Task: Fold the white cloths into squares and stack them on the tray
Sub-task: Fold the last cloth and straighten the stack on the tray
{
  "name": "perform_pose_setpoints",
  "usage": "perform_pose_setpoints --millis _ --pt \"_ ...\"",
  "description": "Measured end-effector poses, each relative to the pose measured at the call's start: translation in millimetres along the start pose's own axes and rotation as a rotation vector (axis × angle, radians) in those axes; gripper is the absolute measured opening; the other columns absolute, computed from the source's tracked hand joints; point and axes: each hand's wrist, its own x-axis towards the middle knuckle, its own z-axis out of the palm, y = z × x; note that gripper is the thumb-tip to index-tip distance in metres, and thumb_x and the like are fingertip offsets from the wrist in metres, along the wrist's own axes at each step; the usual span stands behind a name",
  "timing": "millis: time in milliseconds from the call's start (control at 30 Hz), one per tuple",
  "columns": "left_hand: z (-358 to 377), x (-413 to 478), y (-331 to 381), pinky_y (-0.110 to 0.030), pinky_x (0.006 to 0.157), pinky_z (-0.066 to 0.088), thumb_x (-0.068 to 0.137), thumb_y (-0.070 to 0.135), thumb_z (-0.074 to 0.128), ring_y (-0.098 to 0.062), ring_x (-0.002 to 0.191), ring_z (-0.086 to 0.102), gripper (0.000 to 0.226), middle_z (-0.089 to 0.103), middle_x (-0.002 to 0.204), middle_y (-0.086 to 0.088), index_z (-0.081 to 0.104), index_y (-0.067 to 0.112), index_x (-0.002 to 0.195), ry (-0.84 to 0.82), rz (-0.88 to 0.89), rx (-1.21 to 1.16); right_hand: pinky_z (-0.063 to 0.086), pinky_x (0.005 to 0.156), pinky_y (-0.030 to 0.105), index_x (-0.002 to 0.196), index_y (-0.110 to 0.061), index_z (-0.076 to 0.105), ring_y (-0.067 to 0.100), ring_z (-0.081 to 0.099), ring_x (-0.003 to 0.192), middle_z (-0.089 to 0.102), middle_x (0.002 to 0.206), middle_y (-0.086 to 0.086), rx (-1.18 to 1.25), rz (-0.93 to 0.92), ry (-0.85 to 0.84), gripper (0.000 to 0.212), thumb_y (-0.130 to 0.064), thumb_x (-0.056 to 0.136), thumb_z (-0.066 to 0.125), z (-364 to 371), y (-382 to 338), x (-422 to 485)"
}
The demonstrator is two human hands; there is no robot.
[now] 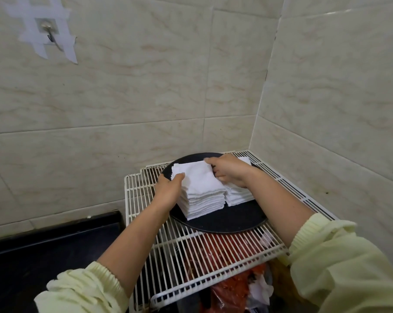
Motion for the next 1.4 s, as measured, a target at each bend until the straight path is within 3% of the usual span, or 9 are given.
perform_pose_setpoints --millis 167,333,500,767,900,1067,1233,1333,1400 --pt "15 2 -5 -0.049 0.118 0.02 0.083 0.066 0.048 -0.03 0.147 0.015 0.098 0.003 0.162 -0.003 0.002 0.018 0.155 -0.041 -0.133 -0.147 0.034 0.113 0.038 0.149 -0.009 0.029 0.026 0.045 0.133 0.042 0.148 0.01 0.112 0.06 -0.12 0.067 -0.047 0.097 0.048 10 1 -8" --pt "24 53 -47 -0.051 0.113 0.03 0.043 0.084 0.05 -0.029 0.14 0.033 0.122 0.024 0.159 -0.002 0.025 0.031 0.15 -0.099 -0.173 -0.237 0.041 0.106 0.043 0.139 -0.014 0.045 0.028 0.053 0.125 0.055 0.138 0.009 0.039 0.135 -0.167 0.057 -0.052 0.097 0.043 14 6 -6" --pt "28 38 -39 -0.05 0.111 0.034 0.046 0.083 0.051 -0.027 0.138 0.038 0.12 0.03 0.156 -0.003 0.024 0.03 0.151 -0.15 -0.161 -0.304 0.042 0.101 0.06 0.14 -0.021 0.045 0.04 0.053 0.123 0.052 0.14 0.01 -0.062 0.198 -0.193 0.06 -0.059 0.093 0.042 17 3 -10" --pt "29 7 -20 -0.05 0.113 0.032 0.069 0.071 0.048 -0.029 0.138 0.037 0.103 0.029 0.156 -0.004 0.011 0.027 0.154 -0.187 -0.167 -0.37 0.046 0.097 0.057 0.13 -0.018 0.046 0.037 0.052 0.121 0.055 0.122 0.01 -0.031 0.174 -0.196 0.041 -0.045 0.1 0.041 8 0 -20" --pt "23 6 -10 -0.049 0.118 0.019 0.096 0.05 0.043 -0.028 0.147 0.015 0.078 0.008 0.162 -0.003 -0.002 0.023 0.154 0.005 -0.022 -0.209 0.042 0.065 0.032 0.092 -0.011 0.047 0.024 0.05 0.073 0.049 0.078 0.005 -0.132 0.052 -0.049 0.011 -0.022 0.095 0.049 8 -6 -21" --pt "12 -5 6 -0.042 0.121 0.009 0.099 0.024 0.047 -0.018 0.149 0.002 0.068 0.002 0.162 -0.001 0.008 0.028 0.154 0.109 0.384 0.103 0.02 0.045 0.027 0.056 -0.014 0.029 0.017 0.03 0.05 0.033 0.055 0.002 -0.459 -0.138 0.205 0.036 -0.003 0.081 0.052 14 -15 -7" --pt "4 -16 0 -0.04 0.119 0.004 0.098 0.028 0.049 -0.013 0.148 -0.006 0.05 0.0 0.162 0.006 0.034 0.04 0.145 0.085 0.795 0.477 0.037 0.049 0.03 0.055 -0.004 0.053 0.029 0.051 0.057 0.054 0.055 0.01 -0.542 -0.2 0.358 0.022 -0.005 0.075 0.061 14 -17 6" --pt "0 -14 -4 -0.038 0.118 0.001 0.097 0.035 0.05 -0.014 0.148 -0.012 0.038 0.002 0.161 0.008 0.05 0.038 0.135 0.04 0.814 0.625 0.045 0.061 0.031 0.082 0.004 0.068 0.035 0.066 0.083 0.07 0.084 0.02 -0.502 -0.261 0.384 0.014 -0.008 0.075 0.068 12 -20 10" --pt "-1 -11 -6 -0.038 0.118 0.001 0.097 0.037 0.049 -0.015 0.148 -0.014 0.036 0.004 0.162 0.006 0.055 0.033 0.132 0.044 0.787 0.656 0.047 0.065 0.03 0.086 0.001 0.068 0.031 0.067 0.084 0.07 0.082 0.015 -0.456 -0.299 0.36 0.016 -0.011 0.076 0.073 12 -21 12"
